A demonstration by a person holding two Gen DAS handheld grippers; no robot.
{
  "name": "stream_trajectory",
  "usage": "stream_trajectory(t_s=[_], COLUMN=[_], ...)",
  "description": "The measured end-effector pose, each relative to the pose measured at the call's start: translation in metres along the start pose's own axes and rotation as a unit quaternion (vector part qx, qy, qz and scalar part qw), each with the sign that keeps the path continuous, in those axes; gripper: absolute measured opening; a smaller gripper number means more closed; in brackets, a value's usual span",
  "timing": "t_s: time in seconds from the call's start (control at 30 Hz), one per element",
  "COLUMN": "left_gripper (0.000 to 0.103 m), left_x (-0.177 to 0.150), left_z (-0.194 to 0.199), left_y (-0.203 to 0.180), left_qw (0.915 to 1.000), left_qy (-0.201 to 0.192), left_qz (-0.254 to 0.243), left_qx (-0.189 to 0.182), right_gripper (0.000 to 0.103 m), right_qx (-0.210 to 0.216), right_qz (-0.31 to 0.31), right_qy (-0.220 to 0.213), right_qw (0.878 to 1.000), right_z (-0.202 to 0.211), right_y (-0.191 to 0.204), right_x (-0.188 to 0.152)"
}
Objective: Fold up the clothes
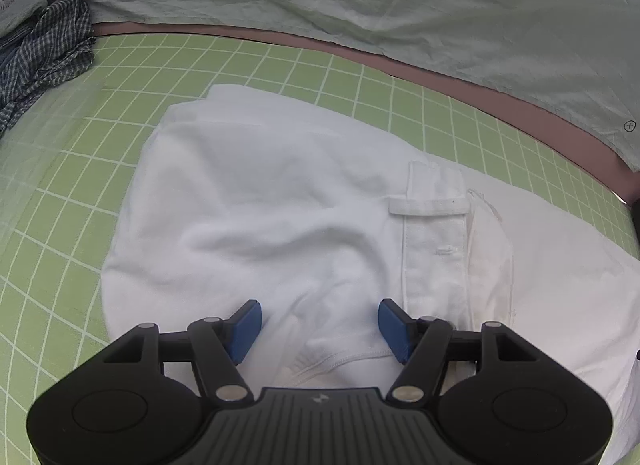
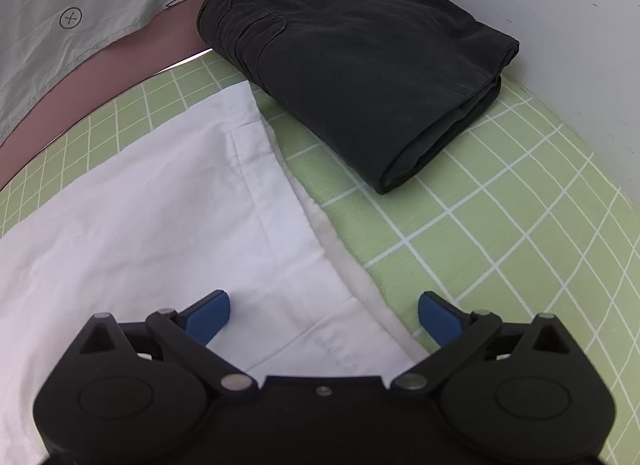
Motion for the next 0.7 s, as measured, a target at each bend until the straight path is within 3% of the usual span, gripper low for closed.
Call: stream_trajectory(t_s=[0.07,0.13,0.2,0.27,0.37,0.47,0.57,0.7], left_gripper=[0.066,0.066,0.066,0.066,0.066,0.066,0.066,0.066], left_x=[-0.002,-0.004,-0.005,-0.005,-0.007,-0.008,-0.01,-0.013], left_z=[0.002,0.004,0.005,0.007,0.011,0.011,0.012,0.015], left_y=[0.001,0.002,0.003,0.004,0.004,0.007,0.008,0.007], left_qw=[1.0,1.0,0.9999,0.9999,1.0,0.9999,0.9999,0.9999], left_qy=[0.0,0.0,0.001,0.001,0.0,0.001,0.002,0.002], left_qz=[0.005,0.01,0.013,0.014,0.008,0.013,0.014,0.01], left_qx=[0.0,0.0,0.0,0.0,0.002,0.001,0.003,0.008], right_gripper=[0.093,0.076,0.04,0.021,0.017,0.017,0.016,0.016], right_qx=[0.009,0.022,0.034,0.058,0.11,0.199,0.236,0.33], right_qz=[0.013,0.027,0.036,0.017,-0.072,-0.182,-0.199,-0.259], right_qy=[-0.003,-0.007,-0.006,0.015,0.039,0.05,0.051,0.071], right_qw=[1.0,0.999,0.999,0.998,0.991,0.962,0.95,0.905], right_z=[0.003,0.008,0.014,0.016,0.018,0.027,0.039,0.049], right_y=[0.001,0.006,0.01,0.011,-0.002,-0.013,-0.003,0.017], right_x=[-0.001,-0.001,-0.002,0.001,0.002,-0.003,-0.01,-0.023])
Point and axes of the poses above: each gripper's, at about its wrist camera, not at the fingertips, and z roughly against the way its jaws point, y to its left, x to its top, the point moved 3 cm from there along -z, roughly the way its jaws point, and after that the axes turned 1 degree about z, right-handed, at the moved point
